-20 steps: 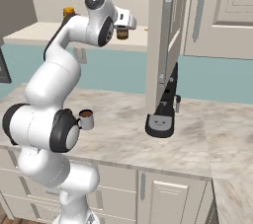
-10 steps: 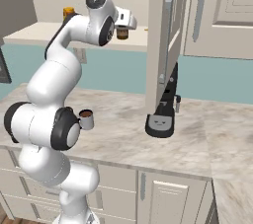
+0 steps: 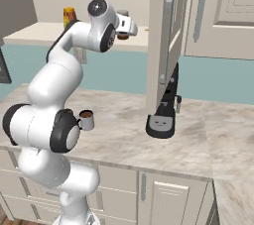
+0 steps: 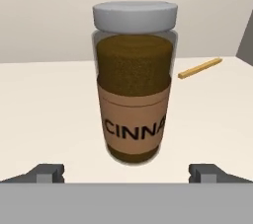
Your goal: Pick the cinnamon and honey bottle from the cabinet and place them next to the mug.
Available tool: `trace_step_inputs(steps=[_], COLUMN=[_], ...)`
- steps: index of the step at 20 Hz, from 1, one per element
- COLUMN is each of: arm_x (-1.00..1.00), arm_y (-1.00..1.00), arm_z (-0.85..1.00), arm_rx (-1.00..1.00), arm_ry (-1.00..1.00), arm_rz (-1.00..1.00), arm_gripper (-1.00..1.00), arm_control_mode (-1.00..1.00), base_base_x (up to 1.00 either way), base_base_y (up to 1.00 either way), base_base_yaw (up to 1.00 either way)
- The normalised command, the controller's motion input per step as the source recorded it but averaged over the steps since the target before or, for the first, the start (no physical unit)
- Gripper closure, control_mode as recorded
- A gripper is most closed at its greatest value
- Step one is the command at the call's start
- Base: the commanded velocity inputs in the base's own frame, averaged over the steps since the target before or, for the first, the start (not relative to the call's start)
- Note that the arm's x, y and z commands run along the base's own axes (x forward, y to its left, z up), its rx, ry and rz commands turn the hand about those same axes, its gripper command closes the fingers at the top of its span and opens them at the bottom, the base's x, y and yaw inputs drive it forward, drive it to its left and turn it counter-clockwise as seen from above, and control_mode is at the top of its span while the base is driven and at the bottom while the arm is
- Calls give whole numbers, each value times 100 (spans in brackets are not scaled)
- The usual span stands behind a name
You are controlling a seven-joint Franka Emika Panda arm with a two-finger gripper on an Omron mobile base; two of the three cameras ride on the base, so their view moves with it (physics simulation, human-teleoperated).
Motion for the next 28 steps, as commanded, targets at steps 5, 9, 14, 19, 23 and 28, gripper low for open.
trace_step_inputs(steps=[5, 9, 14, 19, 23, 28], arm_x=[16, 12, 5, 2, 7, 12], arm_y=[0, 0, 0, 0, 0, 0], arm_z=[0, 6, 9, 2, 0, 0], arm_rx=[0, 0, 0, 0, 0, 0], arm_ry=[0, 0, 0, 0, 0, 0], arm_rz=[0, 0, 0, 0, 0, 0], arm_gripper=[-100, -100, -100, -100, -100, -100], arm_control_mode=[-100, -100, -100, -100, -100, -100], base_base_x=[0, 0, 0, 0, 0, 0], base_base_y=[0, 0, 0, 0, 0, 0], base_base_yaw=[0, 0, 0, 0, 0, 0])
